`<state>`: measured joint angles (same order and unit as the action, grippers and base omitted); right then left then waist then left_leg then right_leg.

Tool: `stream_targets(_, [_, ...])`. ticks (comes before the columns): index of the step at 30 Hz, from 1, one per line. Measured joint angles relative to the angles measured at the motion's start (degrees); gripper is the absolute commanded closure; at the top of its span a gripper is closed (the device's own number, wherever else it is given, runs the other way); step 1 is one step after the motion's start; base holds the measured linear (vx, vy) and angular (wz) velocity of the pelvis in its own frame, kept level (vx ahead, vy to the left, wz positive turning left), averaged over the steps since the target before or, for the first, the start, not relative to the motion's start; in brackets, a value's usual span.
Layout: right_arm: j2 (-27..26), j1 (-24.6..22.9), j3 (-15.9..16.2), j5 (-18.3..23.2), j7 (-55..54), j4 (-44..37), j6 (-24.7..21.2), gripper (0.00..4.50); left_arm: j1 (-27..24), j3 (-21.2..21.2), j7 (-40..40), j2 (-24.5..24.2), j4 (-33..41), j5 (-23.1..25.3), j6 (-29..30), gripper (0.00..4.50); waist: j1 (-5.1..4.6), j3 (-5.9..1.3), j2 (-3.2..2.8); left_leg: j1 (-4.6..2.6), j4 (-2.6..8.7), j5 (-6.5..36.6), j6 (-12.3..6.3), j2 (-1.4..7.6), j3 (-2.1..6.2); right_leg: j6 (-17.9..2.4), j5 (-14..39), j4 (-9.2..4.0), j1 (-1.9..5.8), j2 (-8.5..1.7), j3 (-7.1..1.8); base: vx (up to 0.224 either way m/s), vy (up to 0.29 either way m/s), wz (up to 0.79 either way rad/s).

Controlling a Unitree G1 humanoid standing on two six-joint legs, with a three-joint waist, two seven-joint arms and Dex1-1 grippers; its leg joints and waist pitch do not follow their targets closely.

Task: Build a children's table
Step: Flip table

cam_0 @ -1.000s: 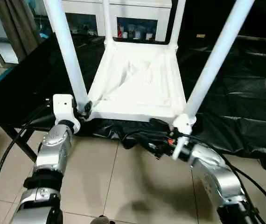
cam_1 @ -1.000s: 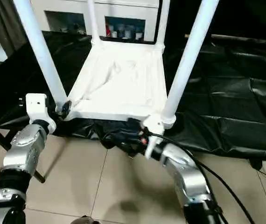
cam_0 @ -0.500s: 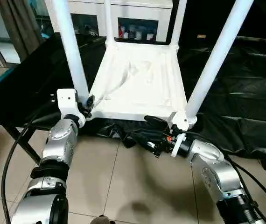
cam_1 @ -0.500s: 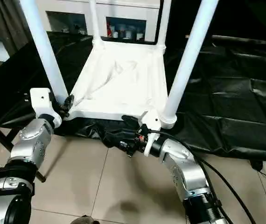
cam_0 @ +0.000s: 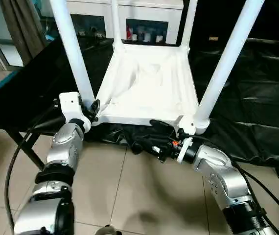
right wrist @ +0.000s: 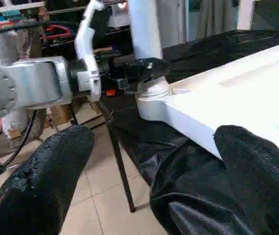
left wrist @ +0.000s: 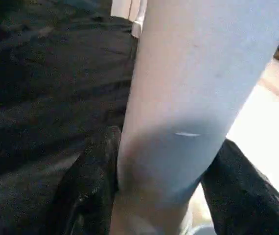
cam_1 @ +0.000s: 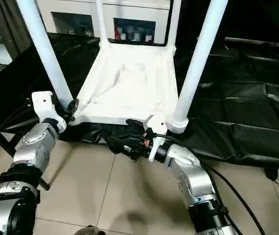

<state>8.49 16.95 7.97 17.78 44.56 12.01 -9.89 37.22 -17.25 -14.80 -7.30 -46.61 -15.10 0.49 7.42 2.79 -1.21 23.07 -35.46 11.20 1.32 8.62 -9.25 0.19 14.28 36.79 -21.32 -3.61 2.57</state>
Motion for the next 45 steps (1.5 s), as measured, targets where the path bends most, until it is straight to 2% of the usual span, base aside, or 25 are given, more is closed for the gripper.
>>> stream_targets(2, [-1.32,1.16,-1.12,-0.20,-3.29,2.13,-0.79,0.00,-0.50,-2.03,-0.06,2.69,2.99,-4.59,2.99,2.33,0.49,0.04,-0.05,0.18,0.01,-0.09,-0.15,0.14,-0.41,0.00,0.00,0.11,-0.28,-0.07,-0.07,0.000,0.000,0.00])
stream_targets(4, [-2.30,3.15,-3.11,-0.19,-7.37,4.71,-2.14,0.00,-0.99,-2.93,-0.50,5.61,5.40,-8.98,5.08,2.33,0.97,0.09,0.04,0.66,0.00,-0.39,-0.64,0.15,-0.60,0.00,0.00,0.20,-0.71,-0.19,0.00,0.000,0.000,0.00])
stream_targets(7, [-4.02,5.67,-7.05,1.83,-11.98,7.04,-5.66,0.00,-1.86,-2.93,-0.77,8.92,8.72,-12.00,6.17,2.34,1.10,0.27,0.35,1.15,-0.08,-0.52,-0.86,0.18,-0.68,0.05,-0.05,0.26,-1.10,-0.23,0.04,0.000,0.000,0.00])
stream_targets(12, [-6.64,6.56,-11.42,6.34,-15.16,7.62,-7.02,0.00,-2.92,-2.46,-0.37,9.71,12.89,-11.91,7.88,2.36,0.84,0.35,0.47,1.20,-0.08,-0.51,-0.88,0.24,-0.73,0.06,-0.05,0.28,-1.21,-0.22,0.03,0.000,0.000,0.00])
stream_targets(20, [-11.39,11.79,-20.32,14.28,-20.49,10.48,-6.39,0.00,-3.75,-1.50,0.45,10.49,15.32,-11.32,9.52,2.36,0.88,0.36,0.46,1.32,-0.10,-0.55,-0.90,0.27,-0.85,0.11,-0.08,0.33,-1.35,-0.25,0.01,0.000,0.000,0.00])
stream_targets(23, [-12.09,15.34,-24.08,17.67,-21.59,13.73,-6.42,0.00,-4.40,-1.41,0.93,10.93,16.89,-11.32,10.24,2.36,0.83,0.36,0.46,1.39,-0.11,-0.58,-0.95,0.27,-0.89,0.15,-0.13,0.33,-1.42,-0.27,0.02,0.000,0.000,0.00])
stream_targets(25, [-12.06,18.65,-25.72,17.82,-23.28,17.96,-5.65,0.00,-5.01,-1.21,0.95,11.04,17.65,-11.32,10.52,2.36,0.74,0.36,0.46,1.39,-0.12,-0.60,-0.97,0.28,-0.92,0.15,-0.14,0.36,-1.45,-0.27,0.02,0.000,0.000,0.00])
stream_targets(31, [-12.00,24.73,-29.85,19.39,-26.26,27.76,-4.42,0.00,-5.33,-0.29,0.94,11.25,18.22,-11.29,11.61,2.36,0.88,0.36,0.46,1.45,-0.12,-0.64,-1.02,0.28,-1.04,0.18,-0.16,0.37,-1.50,-0.37,0.05,0.000,0.000,0.00])
stream_targets(36, [-11.17,28.18,-31.47,20.52,-26.43,33.13,-3.31,0.00,-6.22,0.29,0.90,11.58,19.35,-11.05,12.23,2.36,0.88,0.36,0.46,1.50,-0.15,-0.67,-1.11,0.28,-1.23,0.20,-0.17,0.38,-1.52,-0.53,0.12,0.000,0.000,0.00])
stream_targets(38, [-10.73,29.88,-33.04,20.83,-26.48,36.59,-2.33,0.29,-6.41,0.73,0.84,11.62,19.54,-10.97,12.60,2.36,0.81,0.36,0.46,1.50,-0.19,-0.70,-1.19,0.28,-1.34,0.28,-0.22,0.42,-1.54,-0.60,0.09,0.000,0.000,0.00])
stream_targets(41, [-9.73,32.00,-34.54,20.89,-26.66,40.12,-1.11,0.49,-7.10,1.37,0.82,11.95,19.92,-10.97,13.26,2.36,0.63,0.36,0.46,1.54,-0.22,-0.76,-1.29,0.28,-1.57,0.36,-0.30,0.45,-1.61,-0.70,0.06,0.000,0.000,0.00])
stream_targets(45, [-9.09,33.81,-35.22,21.01,-26.62,43.09,-0.14,0.84,-7.61,1.56,0.82,12.24,20.51,-10.97,14.22,2.36,0.43,0.36,0.46,1.52,-0.24,-0.80,-1.34,0.34,-1.70,0.33,-0.41,0.46,-1.66,-0.73,0.07,0.000,0.000,0.00])
